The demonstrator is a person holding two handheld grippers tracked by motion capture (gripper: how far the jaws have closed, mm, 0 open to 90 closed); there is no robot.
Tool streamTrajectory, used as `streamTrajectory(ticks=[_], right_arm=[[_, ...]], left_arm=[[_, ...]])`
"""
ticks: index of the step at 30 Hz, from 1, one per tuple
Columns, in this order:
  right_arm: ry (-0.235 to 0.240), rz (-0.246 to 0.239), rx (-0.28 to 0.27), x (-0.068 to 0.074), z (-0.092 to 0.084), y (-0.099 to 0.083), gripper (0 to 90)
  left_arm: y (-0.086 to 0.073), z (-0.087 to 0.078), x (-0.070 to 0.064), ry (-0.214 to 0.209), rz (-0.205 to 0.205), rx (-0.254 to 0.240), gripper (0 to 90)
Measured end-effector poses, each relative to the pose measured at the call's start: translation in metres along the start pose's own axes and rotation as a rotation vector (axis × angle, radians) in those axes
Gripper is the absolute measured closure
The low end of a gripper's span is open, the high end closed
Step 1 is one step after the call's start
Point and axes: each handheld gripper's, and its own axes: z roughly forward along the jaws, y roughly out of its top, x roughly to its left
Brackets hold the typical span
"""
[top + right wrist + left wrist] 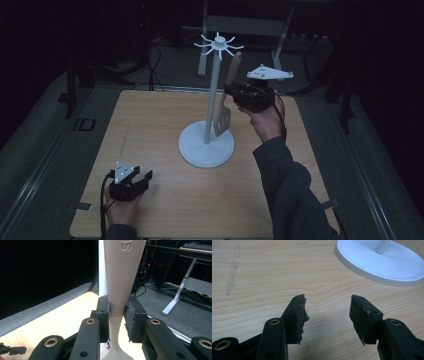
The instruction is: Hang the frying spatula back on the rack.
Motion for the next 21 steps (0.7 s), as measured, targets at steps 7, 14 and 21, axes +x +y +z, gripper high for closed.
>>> streamTrajectory(ticks=[7, 14, 21], right_arm=[[0.002, 0.004, 0.001, 0.000, 0.003, 0.002, 74.7], [-0.001, 0.002, 0.007, 0.002, 0.007, 0.002, 74.6], [-0.003, 0.001, 0.013, 0.003, 0.012, 0.002, 74.7]], left_arm=[[0.000, 0.000, 0.000, 0.002, 0.002, 0.002, 46.8], [0.000, 0.000, 0.000, 0.002, 0.003, 0.003, 46.8], [0.000, -0.001, 0.000, -0.001, -0.002, -0.002, 46.8]])
